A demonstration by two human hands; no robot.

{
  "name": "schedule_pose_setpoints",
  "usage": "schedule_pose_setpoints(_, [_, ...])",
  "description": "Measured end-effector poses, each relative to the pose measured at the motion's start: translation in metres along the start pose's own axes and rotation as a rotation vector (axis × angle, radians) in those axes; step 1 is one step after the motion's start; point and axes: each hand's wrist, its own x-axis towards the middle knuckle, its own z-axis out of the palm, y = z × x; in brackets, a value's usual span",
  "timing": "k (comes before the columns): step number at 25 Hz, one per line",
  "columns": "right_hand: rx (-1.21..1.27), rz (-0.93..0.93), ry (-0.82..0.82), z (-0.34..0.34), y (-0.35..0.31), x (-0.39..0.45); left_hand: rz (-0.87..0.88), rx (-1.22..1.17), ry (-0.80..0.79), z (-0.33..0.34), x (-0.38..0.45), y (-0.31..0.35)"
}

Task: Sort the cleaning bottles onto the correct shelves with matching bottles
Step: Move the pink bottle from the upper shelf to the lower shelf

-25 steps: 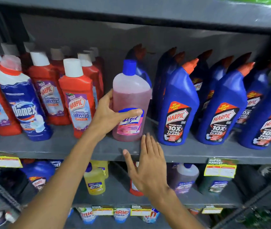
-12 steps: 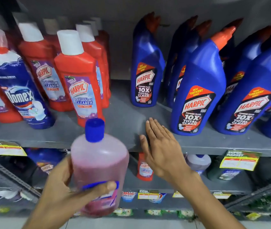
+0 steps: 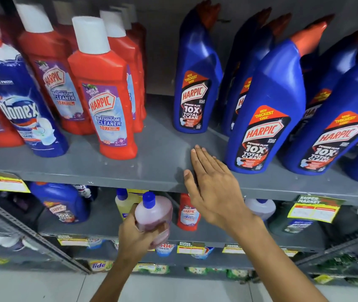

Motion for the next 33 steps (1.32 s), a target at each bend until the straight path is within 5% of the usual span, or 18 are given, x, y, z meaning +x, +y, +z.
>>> schedule_pose_setpoints(13, [0.013,-0.010,0.027,0.003,0.001,-0.001,0.068,0.095,0.133,0.038,0.012,-0.007])
schedule_pose_setpoints(27, [-0.003,-0.011,0.046,0.006,0.001,-0.002,0.021,-0.068,-0.024,0.035,0.033,-0.017])
schedule_pose_setpoints(33, [0.011,-0.013,0.066,0.006,0.001,-0.002,0.069,0.062,0.027,0.033,0.028,-0.014])
